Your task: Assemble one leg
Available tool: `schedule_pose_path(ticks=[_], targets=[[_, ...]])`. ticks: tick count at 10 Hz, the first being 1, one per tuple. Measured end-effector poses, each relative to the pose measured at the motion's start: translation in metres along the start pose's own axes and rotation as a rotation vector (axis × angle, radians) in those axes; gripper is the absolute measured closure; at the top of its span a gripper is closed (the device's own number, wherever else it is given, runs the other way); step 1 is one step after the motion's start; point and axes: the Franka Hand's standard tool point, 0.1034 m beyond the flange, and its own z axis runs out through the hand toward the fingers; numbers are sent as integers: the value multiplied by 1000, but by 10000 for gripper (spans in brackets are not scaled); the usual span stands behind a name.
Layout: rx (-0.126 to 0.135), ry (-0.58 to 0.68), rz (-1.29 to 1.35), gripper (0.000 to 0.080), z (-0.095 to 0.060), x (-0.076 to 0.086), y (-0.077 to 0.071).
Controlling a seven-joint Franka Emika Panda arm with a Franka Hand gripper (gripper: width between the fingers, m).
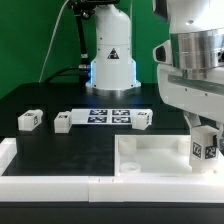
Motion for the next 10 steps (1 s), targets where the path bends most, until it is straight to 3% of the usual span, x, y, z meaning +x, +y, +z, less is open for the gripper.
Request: schedule_pose_path(ticks=[1,2,3,4,7,10], targets=[[0,0,-36,264,0,0,0],[-5,1,-66,182,0,0,0],[-27,-4,-206,157,-1,1,2],[-44,-8,-357,157,-1,3,2],[-52,-6,-741,150,-1,15,4],[-86,14,-1082,150,-4,15,0]])
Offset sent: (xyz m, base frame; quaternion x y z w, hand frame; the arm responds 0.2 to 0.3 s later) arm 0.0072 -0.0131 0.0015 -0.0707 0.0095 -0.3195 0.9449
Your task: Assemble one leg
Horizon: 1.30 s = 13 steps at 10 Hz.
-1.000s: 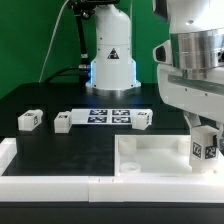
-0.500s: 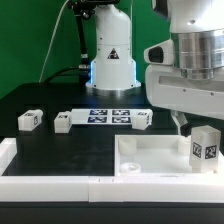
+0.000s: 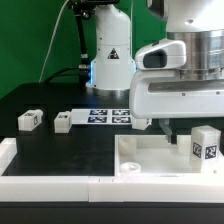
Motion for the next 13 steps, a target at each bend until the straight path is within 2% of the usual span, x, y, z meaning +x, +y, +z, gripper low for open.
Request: schedule_pose_path(ticks=[1,3,5,6,7,8,9,12,13], targets=[[-10,1,-106,150,0,0,0],[-10,0,-251,150,0,0,0],[-10,1,-291,150,0,0,1],[-10,1,-290,264,0,0,1],[-9,1,-277,264,0,0,1],[-9,1,-256,445,0,0,1],[-9,1,-256,510,0,0,1],[-3,2,16,510,0,0,0],[9,7,172,510,1,1,0]])
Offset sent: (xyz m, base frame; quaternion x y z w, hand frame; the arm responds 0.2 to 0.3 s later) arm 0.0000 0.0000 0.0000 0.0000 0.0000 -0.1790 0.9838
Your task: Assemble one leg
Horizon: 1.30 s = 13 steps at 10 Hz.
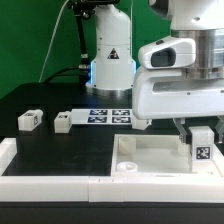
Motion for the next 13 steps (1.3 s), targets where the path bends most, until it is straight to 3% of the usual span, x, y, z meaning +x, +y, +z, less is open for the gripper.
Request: schedule_pose_path(ticks=[3,6,11,12,13], targets=[[25,-10,424,509,0,0,-1],[31,-18,792,509,0,-1,-3],[44,-33,903,509,0,0,-3],[44,-32,864,332,0,0,-3],[45,-31,852,214,0,0,-4]])
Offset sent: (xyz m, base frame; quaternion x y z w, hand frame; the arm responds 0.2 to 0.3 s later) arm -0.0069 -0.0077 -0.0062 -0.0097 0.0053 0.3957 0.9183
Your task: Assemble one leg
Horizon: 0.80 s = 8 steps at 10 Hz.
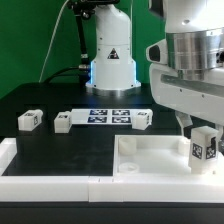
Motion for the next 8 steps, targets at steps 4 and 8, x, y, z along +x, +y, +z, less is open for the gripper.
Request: schedule_pose_path(ticks=[4,8], targets=[[-37,23,-560,153,-2,0,0],[-69,22,-1019,151,-5,2,-1]])
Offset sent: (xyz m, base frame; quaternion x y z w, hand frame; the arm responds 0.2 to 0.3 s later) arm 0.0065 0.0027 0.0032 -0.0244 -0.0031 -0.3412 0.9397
